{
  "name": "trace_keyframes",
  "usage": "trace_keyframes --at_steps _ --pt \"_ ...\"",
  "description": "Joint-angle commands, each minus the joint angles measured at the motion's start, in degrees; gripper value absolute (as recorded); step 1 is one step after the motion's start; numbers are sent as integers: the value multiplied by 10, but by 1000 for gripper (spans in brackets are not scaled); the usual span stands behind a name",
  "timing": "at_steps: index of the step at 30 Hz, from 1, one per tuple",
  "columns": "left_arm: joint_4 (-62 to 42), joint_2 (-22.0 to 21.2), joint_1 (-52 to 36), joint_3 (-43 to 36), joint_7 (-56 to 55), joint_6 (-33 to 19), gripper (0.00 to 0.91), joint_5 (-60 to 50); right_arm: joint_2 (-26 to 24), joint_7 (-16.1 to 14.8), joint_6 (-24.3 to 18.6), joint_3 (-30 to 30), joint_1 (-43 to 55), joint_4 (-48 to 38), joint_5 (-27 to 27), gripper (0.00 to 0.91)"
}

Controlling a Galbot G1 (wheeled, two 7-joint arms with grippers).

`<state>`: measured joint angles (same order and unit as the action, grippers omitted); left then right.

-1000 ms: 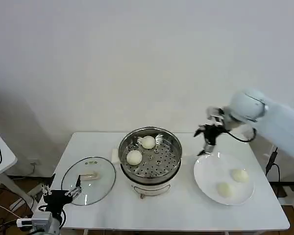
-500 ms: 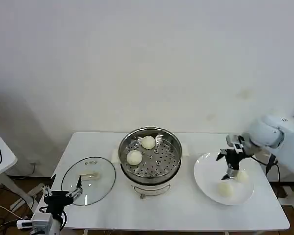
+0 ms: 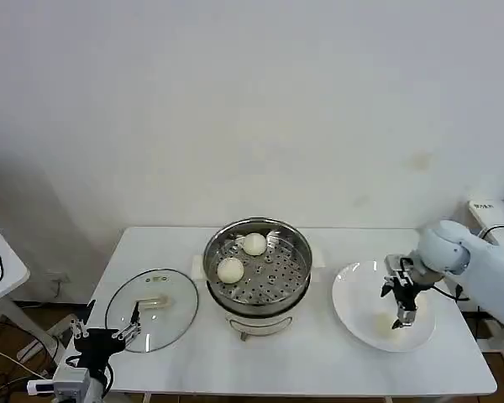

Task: Take steamed baozi put them in steamer then cover it.

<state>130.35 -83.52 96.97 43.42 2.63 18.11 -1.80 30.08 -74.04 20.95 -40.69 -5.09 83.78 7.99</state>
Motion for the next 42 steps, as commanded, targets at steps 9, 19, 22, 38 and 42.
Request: trace_keyframes --at_steps 9,19,22,38,42 --pt "-10 1 -5 2 2 2 907 -2 38 -10 -39 3 -22 -49 67 907" --pt "-22 2 -13 4 4 2 907 -2 39 -17 -40 7 -34 -53 86 907" --pt "-23 3 -14 3 4 2 907 -2 39 -15 -41 6 -38 -56 87 907" --pt "-32 4 -18 6 4 2 907 0 58 -12 -45 4 -44 -68 100 907" --pt "-33 3 -21 5 5 2 907 0 61 -7 -44 7 -50 -68 104 907"
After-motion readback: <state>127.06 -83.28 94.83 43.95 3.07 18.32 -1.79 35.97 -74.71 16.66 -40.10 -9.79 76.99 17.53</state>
